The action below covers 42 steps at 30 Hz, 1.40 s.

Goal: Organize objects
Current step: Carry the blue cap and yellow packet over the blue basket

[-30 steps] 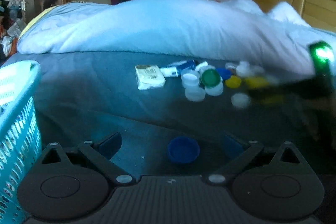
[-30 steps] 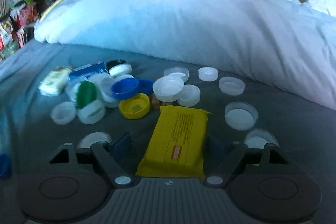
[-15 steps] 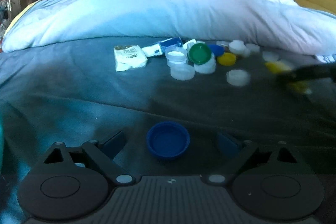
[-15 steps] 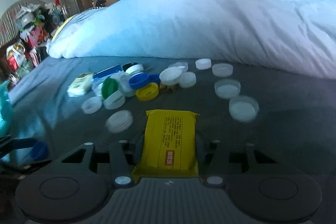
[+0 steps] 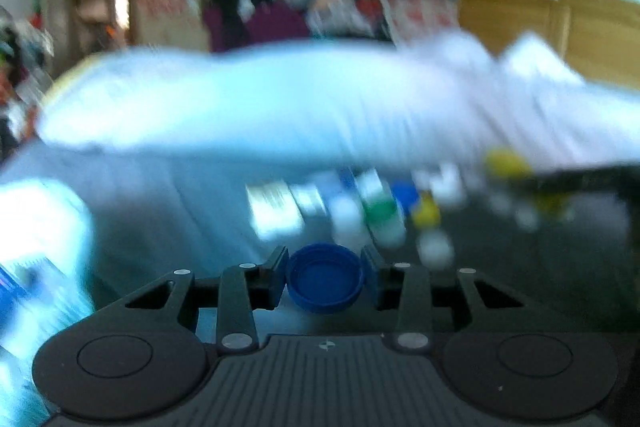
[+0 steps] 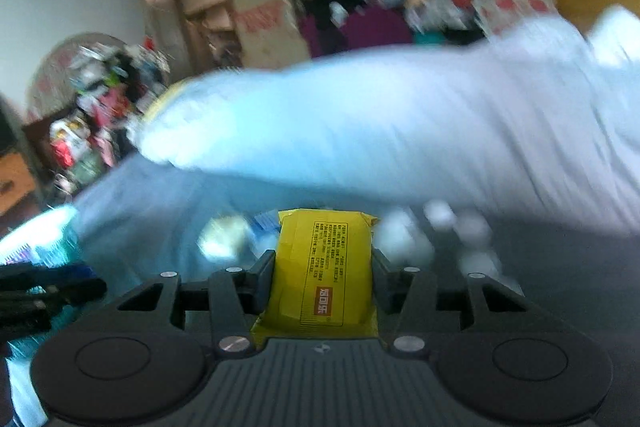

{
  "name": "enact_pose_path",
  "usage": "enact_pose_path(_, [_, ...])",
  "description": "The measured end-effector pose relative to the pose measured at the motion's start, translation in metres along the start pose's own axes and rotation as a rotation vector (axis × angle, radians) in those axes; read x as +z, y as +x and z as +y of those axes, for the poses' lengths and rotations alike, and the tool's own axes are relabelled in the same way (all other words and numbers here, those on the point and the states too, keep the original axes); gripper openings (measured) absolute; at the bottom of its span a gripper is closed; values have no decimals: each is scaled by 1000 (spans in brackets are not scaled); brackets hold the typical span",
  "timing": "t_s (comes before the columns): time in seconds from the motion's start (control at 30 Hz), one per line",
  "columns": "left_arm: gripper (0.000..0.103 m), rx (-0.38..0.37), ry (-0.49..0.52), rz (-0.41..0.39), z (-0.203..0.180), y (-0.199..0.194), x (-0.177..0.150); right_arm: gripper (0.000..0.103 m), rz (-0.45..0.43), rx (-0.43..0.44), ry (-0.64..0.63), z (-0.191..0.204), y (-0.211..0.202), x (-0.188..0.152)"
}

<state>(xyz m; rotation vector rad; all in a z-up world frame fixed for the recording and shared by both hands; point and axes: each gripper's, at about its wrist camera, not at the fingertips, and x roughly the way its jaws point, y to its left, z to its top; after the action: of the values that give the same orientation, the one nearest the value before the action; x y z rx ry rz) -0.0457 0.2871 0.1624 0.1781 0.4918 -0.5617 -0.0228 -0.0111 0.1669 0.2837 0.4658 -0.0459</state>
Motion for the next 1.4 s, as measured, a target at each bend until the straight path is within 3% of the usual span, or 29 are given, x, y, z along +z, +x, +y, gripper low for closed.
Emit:
enact_pose_path(0.13, [40,147,-26,-129,39,-54,48,51,-96,102,-70,58,-8,53])
enact_pose_path(0.33, [40,422,-103,-212,125,-124,85,51,-164,300,-161,166,-14,118])
enact_pose_path(0.43, [40,541,-170,-192,170,-150,88,51,-146,392,-207,222,-9,137])
enact_pose_path(0.6, [40,646,-255,-48,228,-159,78,51,-33,490,-249,299,13,150])
enact_pose_path(0.77, [40,656,-308,35,253,-161,59,51,75,550,-303,365,23,135])
enact_pose_path(0.93, [40,638,-334,67,265,-158,46,51,143,567,-346,411,24,111])
enact_pose_path(1.4, [40,593,-364,83,290,-142,26,51,194,569,-368,436,41,89])
